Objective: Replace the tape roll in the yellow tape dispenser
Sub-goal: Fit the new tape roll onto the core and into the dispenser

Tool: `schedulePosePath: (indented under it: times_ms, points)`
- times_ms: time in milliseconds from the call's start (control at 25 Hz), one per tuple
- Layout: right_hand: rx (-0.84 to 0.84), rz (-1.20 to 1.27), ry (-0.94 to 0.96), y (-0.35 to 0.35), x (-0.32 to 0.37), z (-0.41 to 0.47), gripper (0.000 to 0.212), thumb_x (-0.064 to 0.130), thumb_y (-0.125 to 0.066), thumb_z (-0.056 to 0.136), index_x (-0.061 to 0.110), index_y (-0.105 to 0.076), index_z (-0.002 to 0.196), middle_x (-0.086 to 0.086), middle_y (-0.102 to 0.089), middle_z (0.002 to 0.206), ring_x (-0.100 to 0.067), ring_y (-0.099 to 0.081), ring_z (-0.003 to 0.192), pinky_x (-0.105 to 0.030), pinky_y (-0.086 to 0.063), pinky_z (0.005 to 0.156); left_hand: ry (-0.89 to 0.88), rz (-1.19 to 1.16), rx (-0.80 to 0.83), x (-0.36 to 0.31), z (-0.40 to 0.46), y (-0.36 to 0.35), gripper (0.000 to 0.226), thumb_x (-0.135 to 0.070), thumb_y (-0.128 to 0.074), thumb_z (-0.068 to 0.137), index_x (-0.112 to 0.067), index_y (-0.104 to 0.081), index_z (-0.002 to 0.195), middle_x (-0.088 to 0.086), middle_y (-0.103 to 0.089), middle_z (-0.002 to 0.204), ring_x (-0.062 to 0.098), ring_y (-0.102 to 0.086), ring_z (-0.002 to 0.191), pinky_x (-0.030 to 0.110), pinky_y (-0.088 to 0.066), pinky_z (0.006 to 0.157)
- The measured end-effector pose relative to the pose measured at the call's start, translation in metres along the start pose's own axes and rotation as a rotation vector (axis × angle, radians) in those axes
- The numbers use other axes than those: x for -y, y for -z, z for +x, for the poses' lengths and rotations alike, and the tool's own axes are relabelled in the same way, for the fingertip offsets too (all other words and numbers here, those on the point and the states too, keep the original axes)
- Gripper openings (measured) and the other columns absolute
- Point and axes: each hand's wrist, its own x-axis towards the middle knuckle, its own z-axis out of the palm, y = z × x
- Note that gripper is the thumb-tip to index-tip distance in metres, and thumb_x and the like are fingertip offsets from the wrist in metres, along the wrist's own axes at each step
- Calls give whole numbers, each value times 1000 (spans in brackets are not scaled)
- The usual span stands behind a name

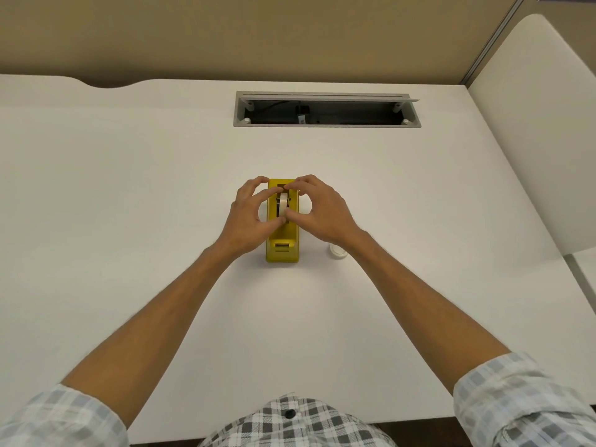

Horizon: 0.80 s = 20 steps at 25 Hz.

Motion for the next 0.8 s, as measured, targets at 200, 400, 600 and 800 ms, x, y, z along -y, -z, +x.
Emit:
schedulePosePath:
  times_ms: [200,400,600,800]
  points:
    - [-81,-286,192,4,6,0,24,36,-66,87,21,-76,103,2,-74,107,-20,-64,104,-36,-49,79,-11,60,18,3,7,1,51,-37,-71,82,-25,-58,130,-2,-37,149,19,-24,141,51,-32,111]
    - [-58,-430,277,10,8,4,25,34,-60,93,18,-78,96,1,-76,100,-20,-65,99,-33,-43,74,-43,111,27,5,11,5,51,-38,-73,80,-23,-61,127,-1,-38,148,19,-24,141,50,-31,110]
    - [-10,-488,304,14,13,10,29,32,-54,99,16,-78,99,0,-76,101,-20,-65,99,-35,-44,76,-47,133,20,6,12,3,51,-36,-76,78,-25,-62,125,-1,-40,146,18,-25,140,48,-30,109]
    - [-7,-504,362,18,18,10,25,28,-56,98,15,-75,107,-4,-74,106,-23,-65,100,-33,-43,73,-53,132,2,7,12,3,52,-35,-78,76,-26,-62,125,-1,-42,144,19,-28,138,46,-29,107]
